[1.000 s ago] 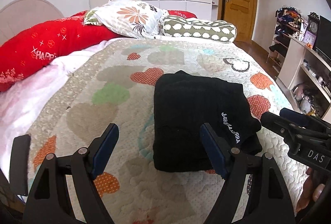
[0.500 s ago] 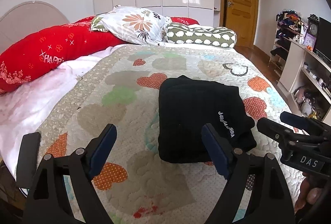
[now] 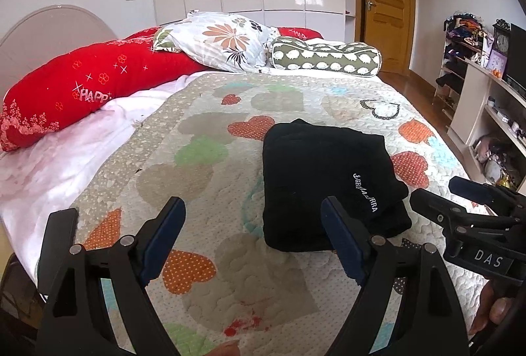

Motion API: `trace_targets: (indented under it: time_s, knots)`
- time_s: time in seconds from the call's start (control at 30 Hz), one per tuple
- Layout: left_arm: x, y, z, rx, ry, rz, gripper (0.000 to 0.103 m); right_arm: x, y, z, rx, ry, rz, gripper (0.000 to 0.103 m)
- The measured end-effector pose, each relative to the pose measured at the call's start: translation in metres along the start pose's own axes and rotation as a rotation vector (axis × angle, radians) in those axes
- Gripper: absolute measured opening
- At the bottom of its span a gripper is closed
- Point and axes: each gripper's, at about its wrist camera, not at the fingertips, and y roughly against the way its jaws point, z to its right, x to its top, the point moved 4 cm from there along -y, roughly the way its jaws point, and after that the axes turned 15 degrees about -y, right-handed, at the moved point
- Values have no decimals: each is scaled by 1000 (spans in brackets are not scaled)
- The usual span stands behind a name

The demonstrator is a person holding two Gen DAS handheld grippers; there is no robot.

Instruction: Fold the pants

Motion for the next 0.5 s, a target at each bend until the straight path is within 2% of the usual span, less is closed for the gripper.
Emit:
trace_targets:
  time_s: [0.5]
  knots:
    - [0, 5, 3, -24, -1, 9, 85, -1, 3, -1, -1, 1, -4, 81]
